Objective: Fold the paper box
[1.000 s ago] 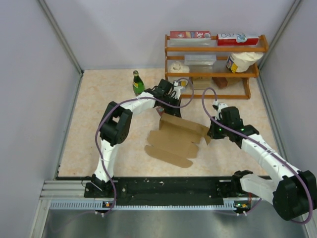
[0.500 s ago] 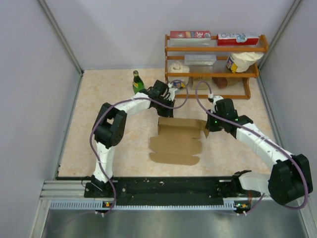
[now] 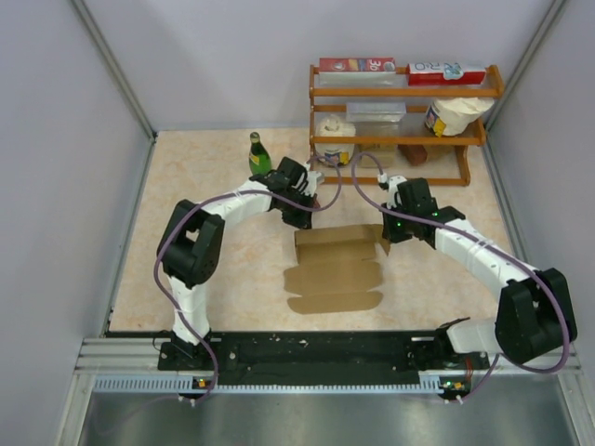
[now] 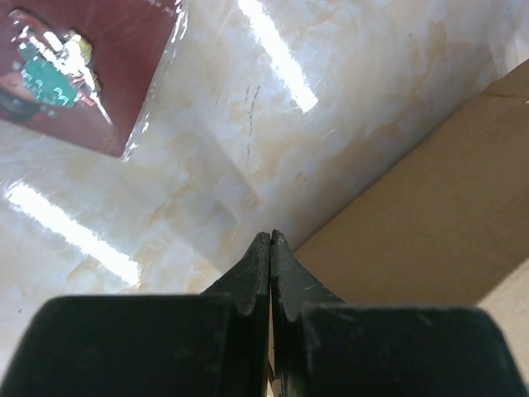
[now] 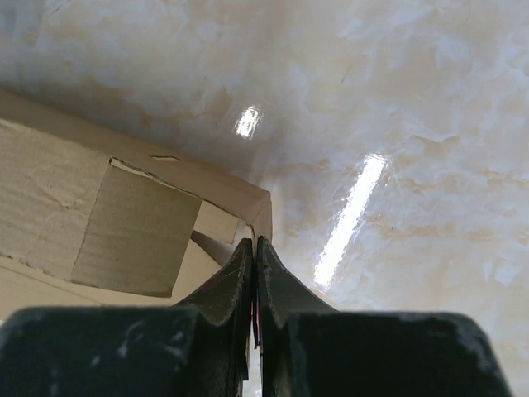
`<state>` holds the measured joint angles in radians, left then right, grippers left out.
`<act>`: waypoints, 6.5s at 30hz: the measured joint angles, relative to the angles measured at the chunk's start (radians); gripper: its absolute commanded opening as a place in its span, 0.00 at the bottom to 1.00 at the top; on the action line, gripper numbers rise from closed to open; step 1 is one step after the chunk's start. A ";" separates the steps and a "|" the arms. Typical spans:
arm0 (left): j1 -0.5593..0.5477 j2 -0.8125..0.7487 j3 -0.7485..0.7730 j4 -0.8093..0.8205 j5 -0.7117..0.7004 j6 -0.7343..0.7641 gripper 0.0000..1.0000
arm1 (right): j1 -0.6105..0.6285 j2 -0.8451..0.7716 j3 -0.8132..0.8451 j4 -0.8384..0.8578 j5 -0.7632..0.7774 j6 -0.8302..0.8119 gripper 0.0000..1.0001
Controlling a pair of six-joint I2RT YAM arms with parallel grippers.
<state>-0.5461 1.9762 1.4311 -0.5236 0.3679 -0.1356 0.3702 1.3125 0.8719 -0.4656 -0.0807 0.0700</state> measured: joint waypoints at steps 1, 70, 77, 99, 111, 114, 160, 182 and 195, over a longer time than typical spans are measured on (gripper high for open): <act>0.001 -0.012 -0.008 0.001 -0.008 0.000 0.00 | 0.000 0.005 0.001 0.001 -0.006 -0.005 0.00; -0.074 -0.396 -0.292 0.298 0.079 0.003 0.00 | 0.027 -0.068 -0.173 0.111 -0.071 0.275 0.00; -0.077 -0.396 -0.316 0.297 0.066 0.003 0.00 | 0.027 -0.044 -0.171 0.145 -0.032 0.295 0.00; -0.079 -0.397 -0.347 0.291 0.031 0.004 0.00 | 0.027 -0.017 -0.031 0.127 0.005 0.253 0.00; -0.080 -0.397 -0.347 0.291 0.031 0.004 0.00 | 0.027 0.034 -0.031 0.150 -0.086 0.257 0.00; -0.080 -0.397 -0.347 0.291 0.031 0.004 0.00 | 0.027 0.053 -0.031 0.159 -0.114 0.264 0.00; -0.130 -0.397 -0.396 0.289 0.042 -0.005 0.00 | 0.027 0.094 -0.100 0.302 -0.288 0.385 0.00; -0.132 -0.397 -0.397 0.290 0.042 -0.010 0.00 | 0.017 0.141 -0.134 0.385 -0.420 0.440 0.00; -0.132 -0.397 -0.397 0.292 0.039 -0.013 0.00 | -0.009 0.146 -0.177 0.426 -0.473 0.467 0.00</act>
<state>-0.6781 1.5787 1.0340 -0.2317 0.4068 -0.1486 0.3614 1.4590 0.6945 -0.0395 -0.5533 0.5365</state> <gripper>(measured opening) 0.009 0.002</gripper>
